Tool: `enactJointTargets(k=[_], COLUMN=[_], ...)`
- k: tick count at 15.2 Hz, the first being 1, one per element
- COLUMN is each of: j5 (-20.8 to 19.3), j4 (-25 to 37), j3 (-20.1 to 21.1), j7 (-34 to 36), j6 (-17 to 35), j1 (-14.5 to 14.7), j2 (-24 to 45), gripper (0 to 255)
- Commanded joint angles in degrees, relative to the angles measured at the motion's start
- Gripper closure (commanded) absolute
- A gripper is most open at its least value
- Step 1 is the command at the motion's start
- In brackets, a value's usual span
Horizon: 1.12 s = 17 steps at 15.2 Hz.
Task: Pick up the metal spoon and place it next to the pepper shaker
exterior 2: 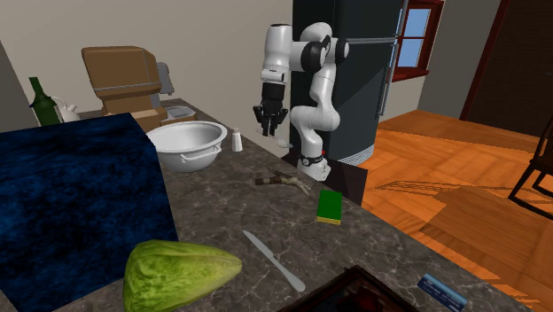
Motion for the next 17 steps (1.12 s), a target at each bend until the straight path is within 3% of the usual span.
enactJointTargets(k=[1, 15, 17], j5=[-0.6, -9.4, -9.7], j4=[-3.0, -10.1, -11.8], j3=[-1.8, -16.8, -17.1], j7=[-2.2, -19.3, -19.3], j6=[-0.6, -10.7, -9.3], j1=[-0.8, -9.6, -9.9], j2=[-3.7, -21.2, -21.5], gripper=[255, 255, 255])
